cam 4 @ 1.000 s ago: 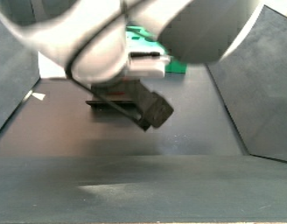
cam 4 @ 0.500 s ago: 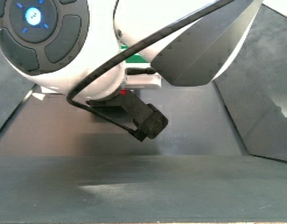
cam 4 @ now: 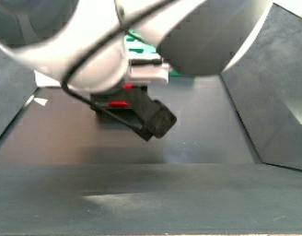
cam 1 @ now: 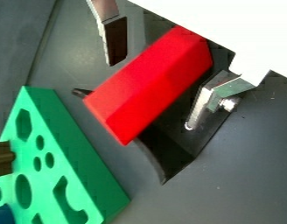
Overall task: Pick up the hexagon object. Move up. Place the hexagon object on the fixture. Regrasp the hexagon object. Move to above the board. Insert the hexagon object.
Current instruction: Regrasp the hexagon object.
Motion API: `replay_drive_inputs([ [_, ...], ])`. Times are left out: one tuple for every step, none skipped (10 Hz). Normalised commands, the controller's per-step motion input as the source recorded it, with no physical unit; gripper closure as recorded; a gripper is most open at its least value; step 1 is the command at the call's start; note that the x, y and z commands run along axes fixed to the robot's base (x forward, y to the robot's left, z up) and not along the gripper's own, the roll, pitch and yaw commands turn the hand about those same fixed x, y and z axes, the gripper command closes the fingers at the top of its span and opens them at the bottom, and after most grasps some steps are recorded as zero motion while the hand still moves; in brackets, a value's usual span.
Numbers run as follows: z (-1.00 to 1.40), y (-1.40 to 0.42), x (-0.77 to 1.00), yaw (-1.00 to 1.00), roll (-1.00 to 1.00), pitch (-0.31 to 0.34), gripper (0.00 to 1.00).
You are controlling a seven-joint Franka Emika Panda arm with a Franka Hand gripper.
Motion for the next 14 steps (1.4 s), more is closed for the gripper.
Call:
replay_drive_inputs([
  [1.00,-0.01,-0.03,0.01,0.06,0.042,0.00],
  [1.00,0.00,-0.04,0.00,0.07,0.048,0.00],
  [0.88,0.00,-0.04,0.00,0.07,0.060,0.00],
  [0.70,0.00,-0.04,-0.01,0.06,0.065,0.00],
  [0.58,0.00,-0.03,-0.01,0.06,0.064,0.00],
  [0.27,0.00,-0.03,-0.02,0.06,0.062,0.00],
  [0.91,-1.00,-0.09,0.01,1.00,0.066,0.00],
  [0.79,-1.00,-0.09,0.01,1.00,0.063,0.00],
  [0.75,-1.00,-0.11,0.01,1.00,0.053,0.00],
  [0.63,-1.00,-0.14,0.01,1.00,0.042,0.00],
  [0.49,-0.89,-0.12,0.01,1.00,0.039,0.00],
  [0.15,-0.62,-0.06,0.01,1.00,0.035,0.00],
  [0.09,-0.50,-0.04,0.01,1.00,0.034,0.00],
  [0.06,-0.23,-0.03,0.01,1.00,0.033,0.00],
])
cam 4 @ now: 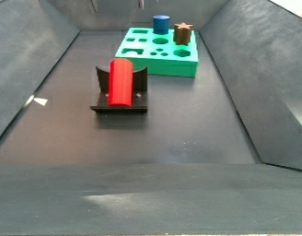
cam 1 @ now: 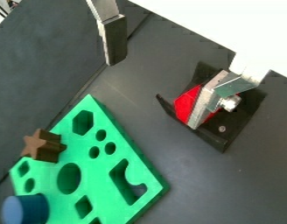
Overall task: Pick up the hexagon object. Move up. Place the hexagon object on the fixture. Regrasp the hexagon object. Move to above the board. Insert the hexagon object.
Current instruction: Regrasp the hexagon object.
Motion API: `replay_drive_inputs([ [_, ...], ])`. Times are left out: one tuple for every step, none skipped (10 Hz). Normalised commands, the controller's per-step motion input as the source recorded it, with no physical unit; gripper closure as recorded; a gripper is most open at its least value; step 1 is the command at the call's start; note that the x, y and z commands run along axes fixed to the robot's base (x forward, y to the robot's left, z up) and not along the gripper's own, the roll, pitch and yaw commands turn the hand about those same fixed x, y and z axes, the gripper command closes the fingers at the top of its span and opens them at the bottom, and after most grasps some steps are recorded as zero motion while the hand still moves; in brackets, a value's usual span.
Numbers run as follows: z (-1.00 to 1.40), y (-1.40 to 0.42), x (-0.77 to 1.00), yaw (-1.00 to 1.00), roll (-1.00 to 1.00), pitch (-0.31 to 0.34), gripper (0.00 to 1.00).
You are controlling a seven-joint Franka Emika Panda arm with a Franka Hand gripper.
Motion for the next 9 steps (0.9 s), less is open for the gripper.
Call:
replay_drive_inputs([
  [0.04,-0.05,-0.04,0.01,1.00,0.030,0.00],
  [0.02,-0.03,-0.03,0.01,1.00,0.024,0.00],
  [0.01,-0.04,-0.03,0.01,1.00,0.021,0.00],
  [0.01,-0.03,-0.03,0.01,1.00,0.014,0.00],
  [0.01,-0.02,-0.03,0.01,1.00,0.008,0.00],
  [0.00,-0.02,-0.03,0.01,1.00,0.003,0.00],
  [0.00,-0.02,-0.02,0.01,1.00,-0.003,0.00],
  [0.00,-0.02,-0.02,0.02,1.00,-0.004,0.00],
  [0.00,-0.02,-0.02,0.02,1.00,-0.002,0.00],
])
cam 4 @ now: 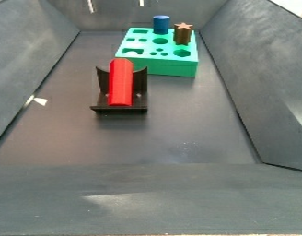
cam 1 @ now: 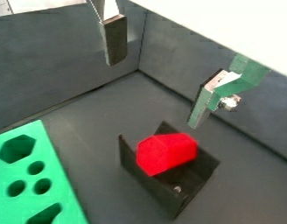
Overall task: Pick up the hexagon object. Move up. Place the hexagon object on the fixture. Regrasp the hexagon object. Move to above the board. Insert the hexagon object.
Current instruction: Regrasp the hexagon object.
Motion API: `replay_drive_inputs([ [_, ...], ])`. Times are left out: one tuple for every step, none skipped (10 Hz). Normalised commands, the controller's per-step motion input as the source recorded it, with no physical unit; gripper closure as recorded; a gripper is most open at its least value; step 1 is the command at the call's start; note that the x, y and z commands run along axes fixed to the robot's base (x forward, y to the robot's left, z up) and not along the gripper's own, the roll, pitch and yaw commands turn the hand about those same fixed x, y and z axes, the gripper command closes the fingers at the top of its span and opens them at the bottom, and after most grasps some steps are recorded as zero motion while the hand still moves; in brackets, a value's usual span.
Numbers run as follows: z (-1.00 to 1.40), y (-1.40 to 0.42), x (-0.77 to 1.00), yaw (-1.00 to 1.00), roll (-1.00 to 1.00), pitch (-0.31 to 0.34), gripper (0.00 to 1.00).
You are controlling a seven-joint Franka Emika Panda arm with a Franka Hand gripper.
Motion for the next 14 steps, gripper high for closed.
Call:
replay_drive_inputs([
  [0.01,-0.02,-0.01,0.02,1.00,0.001,0.00],
  [0.01,-0.02,0.00,0.02,1.00,0.005,0.00],
  [0.00,-0.02,0.02,0.02,1.00,0.012,0.00],
  [-0.01,-0.02,0.03,0.02,1.00,0.020,0.00],
  [-0.01,-0.02,0.04,0.03,1.00,0.030,0.00],
  [-0.01,-0.03,0.05,0.03,1.00,0.042,0.00],
  [-0.01,-0.03,0.07,0.04,1.00,0.064,0.00],
  [-0.01,-0.03,0.08,0.05,1.00,0.086,0.00],
  [-0.02,-0.04,0.09,0.07,1.00,0.121,0.00],
  [-0.02,-0.04,0.09,0.10,1.00,0.151,0.00],
  [-0.02,-0.04,0.10,0.12,0.86,0.156,0.00],
  [-0.02,-0.04,0.09,0.14,0.67,0.146,0.00],
  [-0.02,-0.04,0.10,0.16,0.41,0.126,0.00],
  [-0.01,-0.03,0.09,0.17,0.28,0.102,0.00],
])
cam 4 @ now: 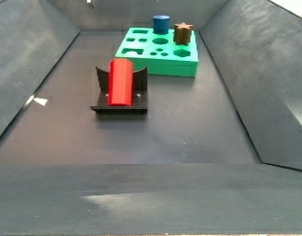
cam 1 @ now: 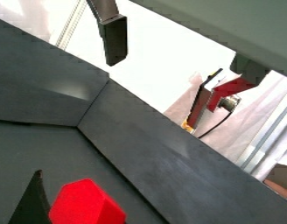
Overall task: Pick up the hexagon object. Move up. Place the hexagon object on the fixture. Regrasp the hexagon object. Move to above the board. Insert the hexagon object.
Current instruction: Regrasp the hexagon object.
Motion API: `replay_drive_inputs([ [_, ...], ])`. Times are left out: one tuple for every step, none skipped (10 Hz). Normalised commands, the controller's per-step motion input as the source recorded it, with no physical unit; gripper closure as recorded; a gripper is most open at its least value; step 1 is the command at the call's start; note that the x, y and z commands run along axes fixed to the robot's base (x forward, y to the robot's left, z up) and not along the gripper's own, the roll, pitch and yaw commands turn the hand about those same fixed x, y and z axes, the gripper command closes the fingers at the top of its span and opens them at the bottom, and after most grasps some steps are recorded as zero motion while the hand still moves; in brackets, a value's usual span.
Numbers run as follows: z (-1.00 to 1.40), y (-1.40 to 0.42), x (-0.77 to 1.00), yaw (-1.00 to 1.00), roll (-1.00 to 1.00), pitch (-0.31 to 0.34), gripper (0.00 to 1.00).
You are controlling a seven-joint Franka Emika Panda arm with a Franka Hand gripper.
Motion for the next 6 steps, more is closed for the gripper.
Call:
replay_drive_inputs([
  [0.00,-0.03,0.08,0.18,0.20,0.066,0.00],
  [-1.00,0.07,0.03,0.25,0.11,-0.026,0.00],
  [-1.00,0.07,0.04,0.23,0.09,-0.053,0.00],
  [-1.00,0.07,0.05,0.20,0.09,-0.080,0.00],
  [-1.00,0.06,0.06,0.13,0.08,-0.143,0.00],
  [-1.00,0.06,0.06,0.10,0.07,-0.161,0.00],
])
